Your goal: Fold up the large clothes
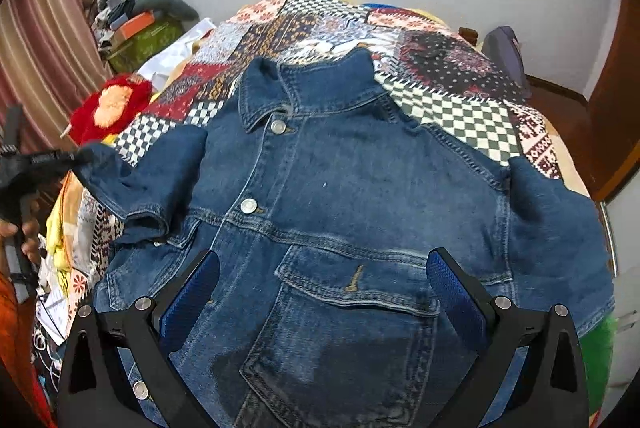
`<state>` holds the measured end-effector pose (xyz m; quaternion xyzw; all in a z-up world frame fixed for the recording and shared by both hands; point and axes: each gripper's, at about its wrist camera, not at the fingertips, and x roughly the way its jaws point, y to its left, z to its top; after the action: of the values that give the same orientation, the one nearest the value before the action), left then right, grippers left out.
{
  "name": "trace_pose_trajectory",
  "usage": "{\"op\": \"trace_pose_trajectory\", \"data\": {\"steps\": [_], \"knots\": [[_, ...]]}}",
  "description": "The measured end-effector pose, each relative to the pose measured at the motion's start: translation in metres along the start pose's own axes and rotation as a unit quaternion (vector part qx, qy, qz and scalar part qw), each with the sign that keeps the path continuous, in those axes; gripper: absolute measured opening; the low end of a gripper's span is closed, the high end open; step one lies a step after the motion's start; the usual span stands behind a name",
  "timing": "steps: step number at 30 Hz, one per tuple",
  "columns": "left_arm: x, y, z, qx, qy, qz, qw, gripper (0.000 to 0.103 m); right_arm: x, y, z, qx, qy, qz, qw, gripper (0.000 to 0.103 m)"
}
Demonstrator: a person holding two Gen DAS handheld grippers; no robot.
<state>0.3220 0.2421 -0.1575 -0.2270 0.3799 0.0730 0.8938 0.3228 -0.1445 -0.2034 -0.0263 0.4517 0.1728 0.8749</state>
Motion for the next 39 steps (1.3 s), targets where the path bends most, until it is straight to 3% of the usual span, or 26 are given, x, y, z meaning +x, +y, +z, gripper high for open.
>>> {"op": "trace_pose_trajectory", "data": {"steps": [7, 11, 18, 25, 29, 31, 32, 34, 36, 39], "knots": [[-0.028, -0.116, 0.031, 0.093, -0.052, -0.079, 0.9912, 0.005, -0.023, -0.027, 0.002, 0.023, -0.029, -0.001, 0.999, 0.103], [-0.019, -0.187, 0.025, 0.138, -0.042, -0.141, 0.9794, 0.005, -0.036, -0.051, 0.002, 0.039, -0.042, -0.014, 0.998, 0.103], [0.034, -0.286, -0.023, 0.199, 0.043, -0.208, 0.9568, 0.005, -0.062, -0.099, 0.005, 0.07, -0.063, -0.049, 0.994, 0.103], [0.076, -0.341, -0.095, 0.264, 0.181, -0.254, 0.9129, 0.005, -0.078, -0.136, 0.003, 0.107, -0.072, -0.068, 0.989, 0.103], [0.066, -0.342, -0.119, 0.313, 0.196, -0.252, 0.8946, 0.006, -0.073, -0.148, 0.006, 0.131, -0.062, -0.052, 0.988, 0.103], [0.054, -0.332, -0.118, 0.321, 0.183, -0.243, 0.8971, 0.013, -0.067, -0.149, 0.011, 0.139, -0.057, -0.036, 0.988, 0.103], [0.051, -0.325, -0.115, 0.321, 0.175, -0.235, 0.9006, 0.026, -0.063, -0.148, 0.014, 0.142, -0.054, -0.027, 0.988, 0.103], [0.039, -0.303, -0.103, 0.314, 0.144, -0.205, 0.9157, 0.058, -0.055, -0.142, 0.019, 0.14, -0.048, -0.012, 0.989, 0.103], [0.03, -0.273, -0.087, 0.299, 0.112, -0.177, 0.9308, 0.061, -0.042, -0.132, 0.027, 0.132, -0.037, 0.005, 0.991, 0.103], [0.024, -0.229, -0.069, 0.279, 0.099, -0.125, 0.9469, 0.065, -0.019, -0.116, 0.036, 0.119, -0.015, 0.026, 0.992, 0.103]]}}
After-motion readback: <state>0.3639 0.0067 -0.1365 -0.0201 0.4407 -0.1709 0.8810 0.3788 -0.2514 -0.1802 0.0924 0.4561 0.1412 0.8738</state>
